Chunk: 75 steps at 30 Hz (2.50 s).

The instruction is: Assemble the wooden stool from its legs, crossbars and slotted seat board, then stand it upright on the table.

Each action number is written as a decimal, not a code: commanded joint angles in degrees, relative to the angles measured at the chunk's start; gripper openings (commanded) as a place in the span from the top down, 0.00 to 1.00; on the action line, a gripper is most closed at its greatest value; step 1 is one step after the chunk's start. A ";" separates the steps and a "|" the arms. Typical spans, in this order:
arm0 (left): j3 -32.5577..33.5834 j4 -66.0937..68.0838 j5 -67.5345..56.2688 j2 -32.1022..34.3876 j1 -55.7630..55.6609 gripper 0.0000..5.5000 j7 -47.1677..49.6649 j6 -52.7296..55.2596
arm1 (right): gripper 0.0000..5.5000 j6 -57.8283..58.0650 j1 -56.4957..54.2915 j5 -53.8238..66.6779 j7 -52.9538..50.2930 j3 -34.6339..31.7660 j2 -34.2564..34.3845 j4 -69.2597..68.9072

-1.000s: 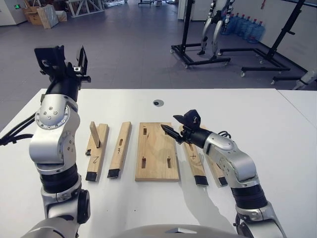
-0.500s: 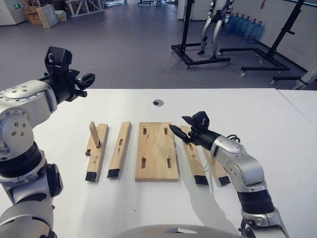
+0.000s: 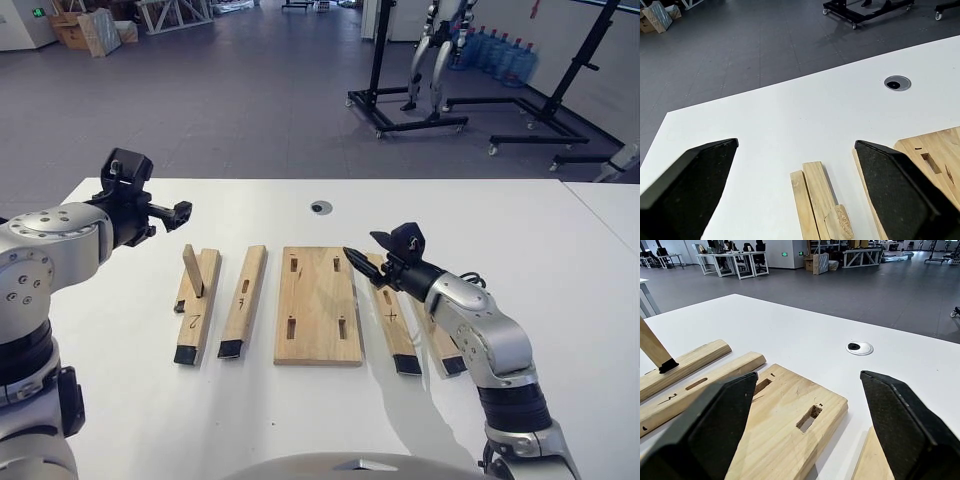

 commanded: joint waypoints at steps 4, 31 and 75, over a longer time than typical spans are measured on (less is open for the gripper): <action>0.16 0.45 -7.13 -0.89 2.19 0.02 5.08 1.05 | 0.31 -0.44 -0.67 0.06 -0.42 -0.39 0.59 0.52; -14.80 5.55 -48.47 -5.83 31.96 0.02 61.10 -24.54 | 0.31 -1.27 0.20 -0.31 -1.02 1.05 0.70 0.85; -15.84 11.92 -33.00 -12.38 28.71 0.63 47.22 -21.47 | 0.31 -1.11 -1.35 -0.32 -0.54 1.69 0.86 2.11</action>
